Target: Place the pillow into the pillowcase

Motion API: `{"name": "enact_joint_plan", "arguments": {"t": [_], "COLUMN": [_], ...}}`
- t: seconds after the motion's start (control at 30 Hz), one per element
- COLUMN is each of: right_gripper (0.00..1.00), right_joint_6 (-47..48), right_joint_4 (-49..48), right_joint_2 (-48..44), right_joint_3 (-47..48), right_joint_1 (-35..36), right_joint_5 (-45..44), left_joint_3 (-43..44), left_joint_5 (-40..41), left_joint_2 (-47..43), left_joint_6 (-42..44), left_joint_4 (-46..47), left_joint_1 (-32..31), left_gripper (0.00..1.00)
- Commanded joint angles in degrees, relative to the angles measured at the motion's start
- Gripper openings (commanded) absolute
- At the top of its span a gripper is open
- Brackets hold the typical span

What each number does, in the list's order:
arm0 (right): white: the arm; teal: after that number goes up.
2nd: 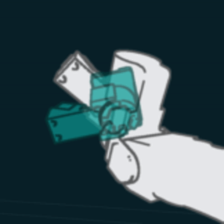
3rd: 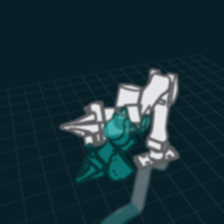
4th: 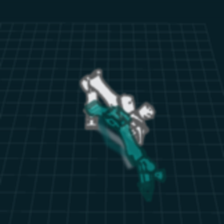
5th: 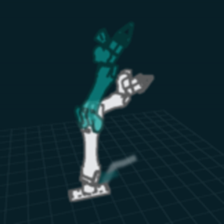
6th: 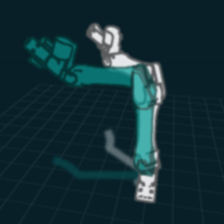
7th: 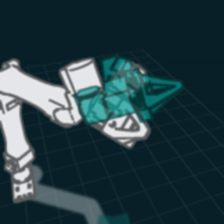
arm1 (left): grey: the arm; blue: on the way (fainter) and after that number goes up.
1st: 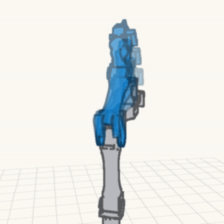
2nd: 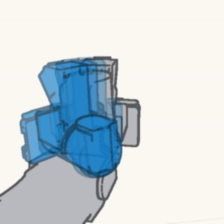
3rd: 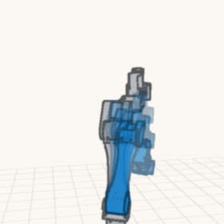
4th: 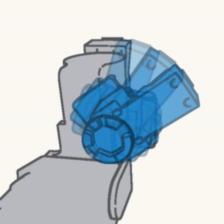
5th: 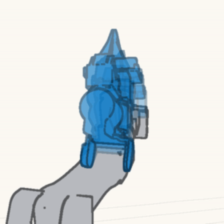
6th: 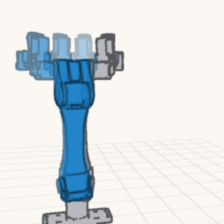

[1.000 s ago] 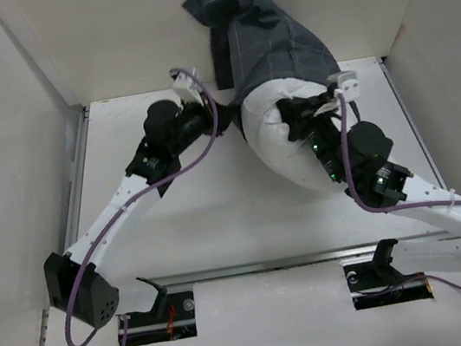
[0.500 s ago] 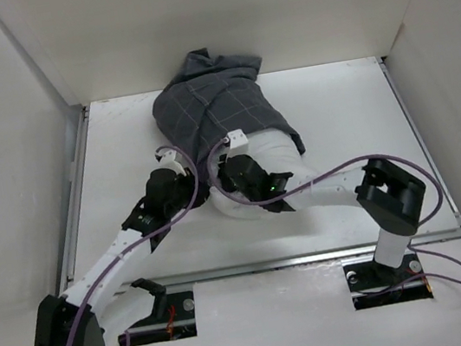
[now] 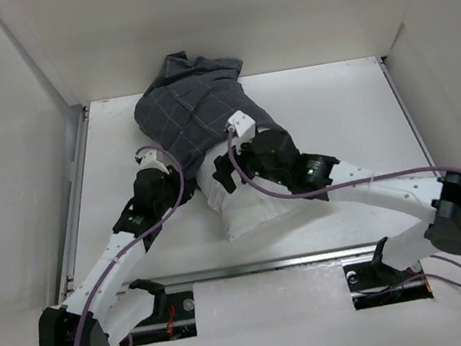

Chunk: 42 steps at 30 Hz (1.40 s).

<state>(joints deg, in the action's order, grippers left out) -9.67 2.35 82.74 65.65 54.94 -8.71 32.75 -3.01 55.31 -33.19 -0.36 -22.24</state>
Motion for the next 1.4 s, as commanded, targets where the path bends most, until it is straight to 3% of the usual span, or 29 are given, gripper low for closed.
{"name": "enact_joint_plan", "arguments": {"t": [0.0,0.03,0.1,0.13,0.2,0.37,0.47,0.67,0.8,0.9,0.93,0.97,1.03,1.07,1.13,1.37], "right_gripper": [1.00,1.00,1.00,1.00,0.94,0.68,0.68,0.67,0.59,0.40,0.32,0.16,0.00,0.00,0.00,0.00], "right_joint_6": [12.5,14.5,17.3,20.2,23.2,29.0,30.6,31.4,30.0,28.3,27.6,27.6,26.2,25.6,23.7,13.8], "right_joint_4": [2.3,3.0,3.0,3.0,3.0,3.0,-0.7,-3.7,-7.3,-8.7,-8.7,-8.7,-6.9,-3.9,-0.4,9.8], "right_joint_2": [-5.7,-5.7,-6.3,-6.3,-4.3,1.4,4.9,10.1,11.4,12.7,12.7,13.2,12.6,12.0,9.0,-7.3], "right_joint_3": [3.2,3.8,4.3,4.3,4.9,8.2,9.0,11.5,11.0,12.4,12.4,13.0,13.6,13.6,13.1,4.1], "right_joint_1": [-0.5,-0.5,-0.5,-0.5,-1.1,-1.6,-3.7,-6.7,-8.2,-8.7,-8.7,-8.7,-8.7,-8.7,-8.7,-7.5], "right_joint_5": [-6.2,-9.3,-13.2,-14.9,-17.0,-16.5,-15.4,-14.2,-13.5,-13.5,-14.1,-14.1,-14.1,-13.0,-8.4,-0.4], "left_joint_3": [1.0,1.0,1.7,2.2,2.8,2.8,4.2,4.7,5.3,7.0,7.8,8.4,10.9,11.8,13.6,25.1], "left_joint_5": [3.0,4.7,5.2,4.7,2.7,-10.5,-16.7,-18.6,-17.6,-14.1,-13.0,-11.9,-9.5,-5.0,-1.1,21.8], "left_joint_2": [-1.0,-1.0,-2.1,-3.6,-5.7,-13.7,-15.0,-8.7,-2.9,-0.2,2.2,3.6,7.9,9.0,11.0,17.5], "left_joint_6": [-0.4,-1.3,-1.9,-1.9,-1.9,1.5,3.4,2.3,1.6,1.1,1.1,1.1,-0.3,-1.6,-4.9,-11.8], "left_joint_4": [-3.5,-4.7,-6.8,-7.5,-8.1,-7.5,-6.7,-3.8,-1.5,-1.5,-0.8,-0.8,-0.8,-0.8,1.1,-3.3], "left_joint_1": [1.8,1.8,1.8,1.8,1.8,1.8,1.3,-2.7,-7.9,-11.3,-12.7,-13.3,-13.8,-13.8,-13.8,-13.8], "left_gripper": [0.43,0.63,0.94,1.00,1.00,1.00,1.00,1.00,1.00,1.00,0.97,0.91,0.51,0.31,0.00,0.00]}}
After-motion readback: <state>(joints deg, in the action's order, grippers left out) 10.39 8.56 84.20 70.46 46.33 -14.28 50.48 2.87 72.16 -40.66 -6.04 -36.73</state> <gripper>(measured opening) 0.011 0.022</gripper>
